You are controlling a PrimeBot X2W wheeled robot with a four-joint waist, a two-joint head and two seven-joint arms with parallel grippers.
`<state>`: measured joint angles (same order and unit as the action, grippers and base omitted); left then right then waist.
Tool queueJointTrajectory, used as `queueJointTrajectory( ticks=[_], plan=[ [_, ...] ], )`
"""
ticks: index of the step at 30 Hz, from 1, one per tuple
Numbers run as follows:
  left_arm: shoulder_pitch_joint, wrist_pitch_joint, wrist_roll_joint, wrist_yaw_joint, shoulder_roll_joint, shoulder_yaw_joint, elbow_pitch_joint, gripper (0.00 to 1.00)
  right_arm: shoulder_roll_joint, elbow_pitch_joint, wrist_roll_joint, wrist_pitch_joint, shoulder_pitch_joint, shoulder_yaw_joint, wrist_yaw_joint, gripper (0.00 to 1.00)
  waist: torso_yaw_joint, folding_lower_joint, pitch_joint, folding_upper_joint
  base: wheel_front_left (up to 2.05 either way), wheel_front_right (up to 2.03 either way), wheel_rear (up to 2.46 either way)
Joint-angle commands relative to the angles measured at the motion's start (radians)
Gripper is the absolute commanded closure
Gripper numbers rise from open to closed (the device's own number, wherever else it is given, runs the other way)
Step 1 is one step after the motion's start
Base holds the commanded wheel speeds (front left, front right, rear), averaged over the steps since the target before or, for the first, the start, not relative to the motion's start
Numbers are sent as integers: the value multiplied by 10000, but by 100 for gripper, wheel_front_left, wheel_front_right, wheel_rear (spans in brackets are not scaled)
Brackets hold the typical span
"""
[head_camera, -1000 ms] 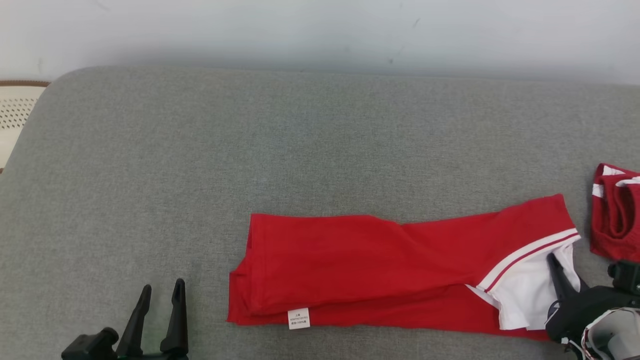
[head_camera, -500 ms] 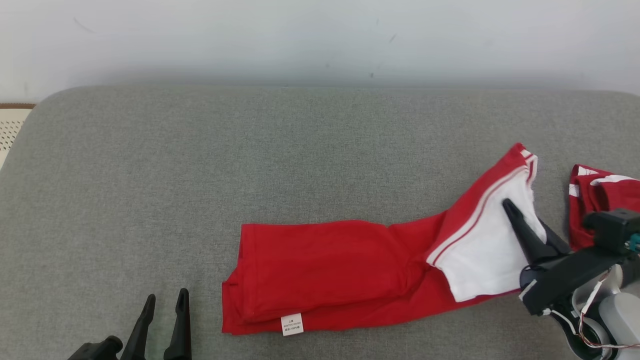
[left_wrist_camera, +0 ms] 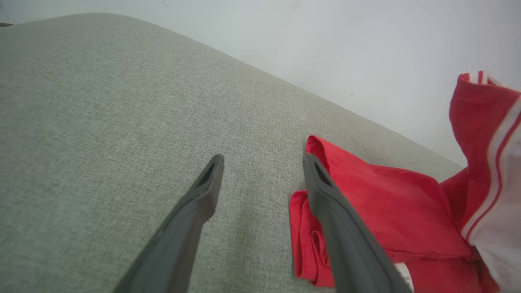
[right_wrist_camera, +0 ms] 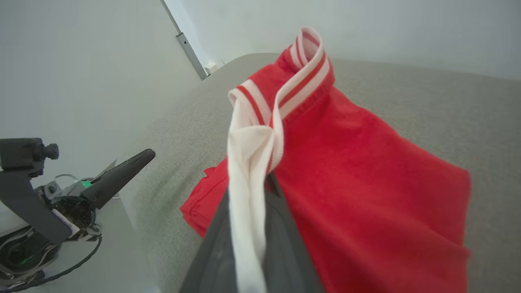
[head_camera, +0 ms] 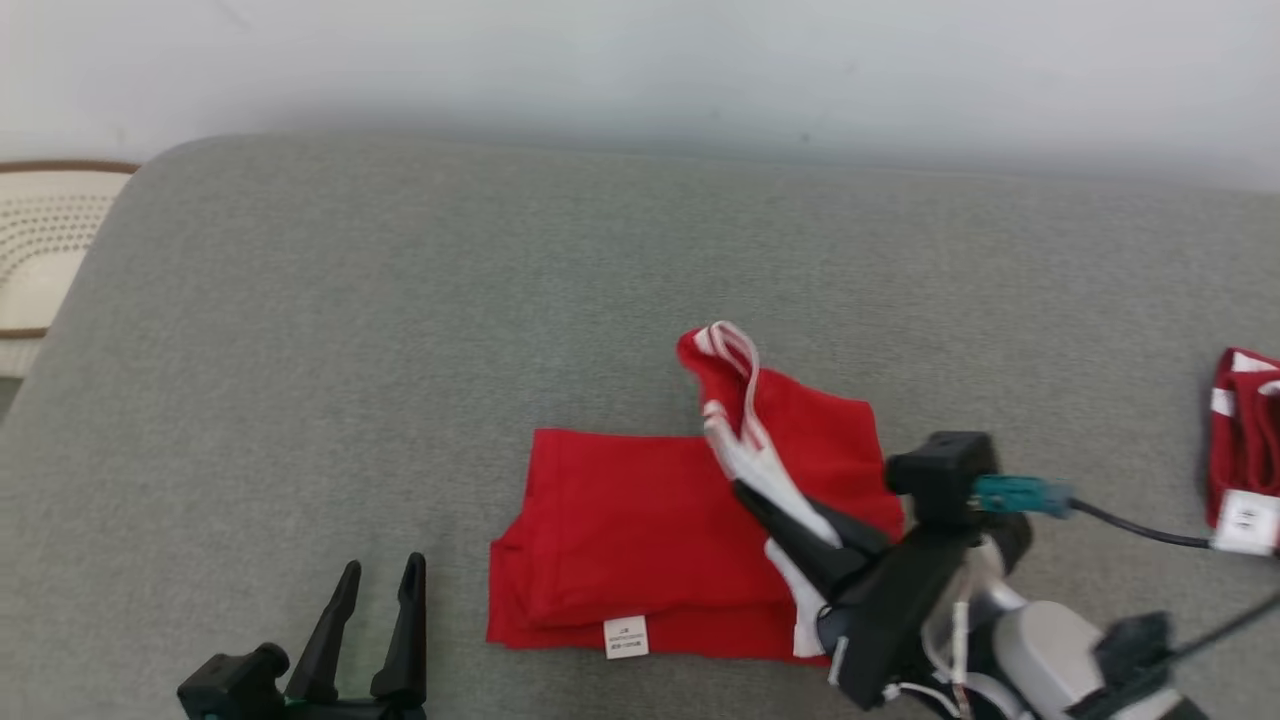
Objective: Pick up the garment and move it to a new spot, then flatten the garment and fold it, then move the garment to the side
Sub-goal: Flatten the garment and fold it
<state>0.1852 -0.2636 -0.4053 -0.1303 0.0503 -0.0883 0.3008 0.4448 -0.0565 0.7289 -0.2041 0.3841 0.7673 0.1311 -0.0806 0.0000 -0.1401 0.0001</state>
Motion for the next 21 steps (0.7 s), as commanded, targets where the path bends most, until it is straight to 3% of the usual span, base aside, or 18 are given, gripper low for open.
queueJointTrajectory(
  ticks=[1,14,15,16,17,21],
  plan=[
    [59,-9,-202,-4,14,-64,3,0,-84,214,-153,-28,226,218,-7,100,-425,0,-151,-1,0,0,0],
    [107,-9,-400,-4,8,-279,-34,0,-1056,2587,58,671,1564,1773,-7,100,-1433,0,-334,-1,0,0,0],
    [95,-9,-411,-4,10,-286,-28,0,-1131,2795,61,756,1651,1805,-7,96,-1456,0,-336,-1,0,0,0],
    [90,-9,-428,-4,13,-291,-13,0,-1205,3067,85,808,1690,1782,-7,66,-1476,0,-332,-1,0,0,0],
    [87,-9,-433,-4,9,-300,3,0,-1335,3212,175,931,1748,1800,-4,0,-1494,0,-330,-1,0,0,0],
    [60,-9,-412,-4,12,-239,-3,0,-1634,3553,479,1705,1933,1496,-4,0,-1478,0,-305,-1,0,0,0]
  ],
)
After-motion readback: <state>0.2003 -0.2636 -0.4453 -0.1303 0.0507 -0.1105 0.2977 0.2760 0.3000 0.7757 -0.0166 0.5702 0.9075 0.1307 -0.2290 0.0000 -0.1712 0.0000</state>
